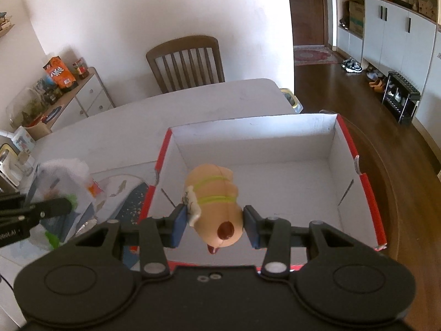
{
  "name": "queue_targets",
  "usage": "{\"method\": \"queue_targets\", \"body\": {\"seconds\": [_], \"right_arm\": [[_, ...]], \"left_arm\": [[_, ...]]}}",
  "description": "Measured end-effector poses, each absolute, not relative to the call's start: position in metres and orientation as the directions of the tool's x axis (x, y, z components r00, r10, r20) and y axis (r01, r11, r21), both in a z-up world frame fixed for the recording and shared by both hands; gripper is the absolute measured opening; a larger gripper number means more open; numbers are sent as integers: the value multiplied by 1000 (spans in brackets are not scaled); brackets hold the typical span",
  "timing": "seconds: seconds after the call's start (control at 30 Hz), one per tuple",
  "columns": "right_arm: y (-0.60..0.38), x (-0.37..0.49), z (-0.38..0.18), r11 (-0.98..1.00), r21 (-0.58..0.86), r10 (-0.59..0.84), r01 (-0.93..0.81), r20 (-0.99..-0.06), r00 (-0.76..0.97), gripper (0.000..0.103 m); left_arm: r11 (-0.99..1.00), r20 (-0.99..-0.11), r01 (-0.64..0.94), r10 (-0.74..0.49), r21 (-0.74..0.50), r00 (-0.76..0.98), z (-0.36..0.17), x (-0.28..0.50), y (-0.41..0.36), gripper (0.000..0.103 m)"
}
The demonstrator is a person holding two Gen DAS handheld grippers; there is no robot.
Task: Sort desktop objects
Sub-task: 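Carry the grey bag and yellow toy with both grippers into the red shoebox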
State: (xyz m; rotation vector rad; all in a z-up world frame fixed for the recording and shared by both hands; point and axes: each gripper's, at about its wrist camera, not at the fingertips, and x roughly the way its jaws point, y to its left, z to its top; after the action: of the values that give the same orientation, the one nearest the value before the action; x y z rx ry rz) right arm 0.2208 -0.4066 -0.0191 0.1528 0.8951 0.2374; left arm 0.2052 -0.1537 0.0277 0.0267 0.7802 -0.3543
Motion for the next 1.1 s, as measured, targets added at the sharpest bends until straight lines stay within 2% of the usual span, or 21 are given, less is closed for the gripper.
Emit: {"method": "queue_targets", "body": {"seconds": [0.37,0.73,1.1], "right_arm": [[-428,234,-28,966,227,256,-125,-754,605,43],[-450,248,-50,977,195,210,-89,-788,578,43],[-456,262,-78,981,175,192,-83,-823,535,43]], "left_arm": [[906,-720,412,-348,-94,600,20,245,-220,17],[869,-761,494,-334,-21,556,-6,277,-277,18],[831,-832,550,-249,79,496,-54,291,-311,18]]}}
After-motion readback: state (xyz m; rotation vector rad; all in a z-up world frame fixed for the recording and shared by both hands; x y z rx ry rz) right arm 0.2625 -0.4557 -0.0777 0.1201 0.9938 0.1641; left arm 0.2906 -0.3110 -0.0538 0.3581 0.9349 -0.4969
